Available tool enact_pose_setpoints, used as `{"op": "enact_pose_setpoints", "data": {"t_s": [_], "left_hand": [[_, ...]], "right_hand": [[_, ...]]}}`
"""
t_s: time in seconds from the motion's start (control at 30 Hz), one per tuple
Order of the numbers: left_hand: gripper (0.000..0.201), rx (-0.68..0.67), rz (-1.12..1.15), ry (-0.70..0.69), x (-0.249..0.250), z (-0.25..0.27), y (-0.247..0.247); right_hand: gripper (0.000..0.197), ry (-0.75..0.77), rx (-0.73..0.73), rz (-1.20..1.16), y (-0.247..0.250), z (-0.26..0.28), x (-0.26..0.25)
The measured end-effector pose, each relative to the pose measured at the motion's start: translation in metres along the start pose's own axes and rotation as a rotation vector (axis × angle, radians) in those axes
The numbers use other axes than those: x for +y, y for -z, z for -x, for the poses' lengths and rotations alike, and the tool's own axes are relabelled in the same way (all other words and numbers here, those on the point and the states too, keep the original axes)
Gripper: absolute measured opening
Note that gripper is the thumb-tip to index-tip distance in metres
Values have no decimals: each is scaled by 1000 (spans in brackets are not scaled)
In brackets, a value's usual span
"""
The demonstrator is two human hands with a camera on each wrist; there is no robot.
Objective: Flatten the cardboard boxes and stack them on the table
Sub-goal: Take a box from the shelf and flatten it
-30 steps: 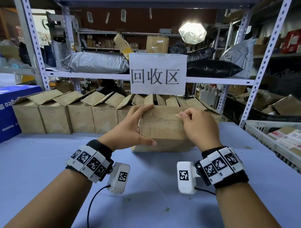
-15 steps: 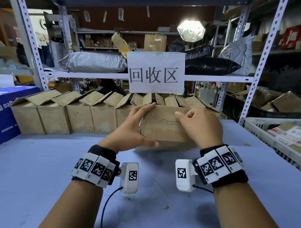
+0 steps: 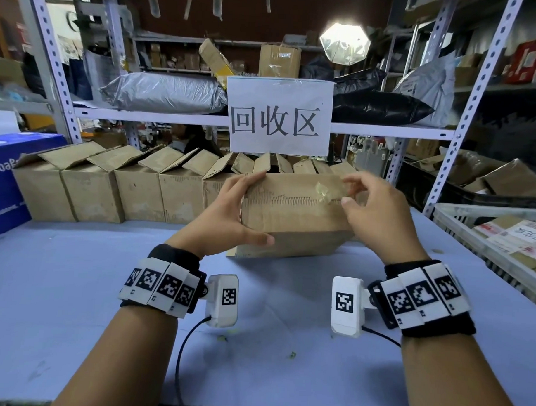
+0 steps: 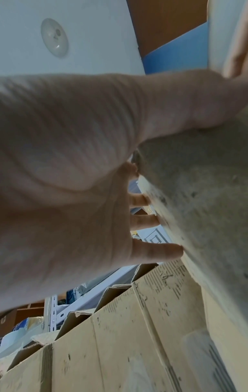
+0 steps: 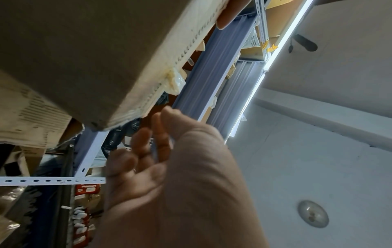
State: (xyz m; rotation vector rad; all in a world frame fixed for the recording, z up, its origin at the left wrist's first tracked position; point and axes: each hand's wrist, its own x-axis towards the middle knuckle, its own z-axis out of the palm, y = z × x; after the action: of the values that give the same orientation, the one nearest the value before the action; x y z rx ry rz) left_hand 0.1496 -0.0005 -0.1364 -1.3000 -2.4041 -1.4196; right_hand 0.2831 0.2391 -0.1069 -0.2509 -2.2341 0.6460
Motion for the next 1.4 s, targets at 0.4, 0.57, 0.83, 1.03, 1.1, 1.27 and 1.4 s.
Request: {"op": "enact_pose_setpoints", "data": {"t_s": [0.4,0.57,0.83,1.03,1.1,1.27,1.4], "left_hand": [[114,-21,-21,28,0,2,2],[114,-32,-40,37,1,4,3],[114,-43,-47,22,1,5,2],[111,-48,-27,10,6,2,1],[111,-50,-43,18,6,2,2],[109,-54,-64,46,2,8,5],[109,-41,-75,44,3,8,5]], "right_hand": [[35,161,-79,82,-19,-11,-11],[20,48,-27,-43,-18,-12,-6],[12,-99,35,-454,-29,-7,5],[20,-230,115,-550,-27,-12,7],[21,-200,169,-457,-26,-12,8],[22,-92,115,-192,-22,-11,-1],[14,-28,132,-33,-22,-11,-12]]}}
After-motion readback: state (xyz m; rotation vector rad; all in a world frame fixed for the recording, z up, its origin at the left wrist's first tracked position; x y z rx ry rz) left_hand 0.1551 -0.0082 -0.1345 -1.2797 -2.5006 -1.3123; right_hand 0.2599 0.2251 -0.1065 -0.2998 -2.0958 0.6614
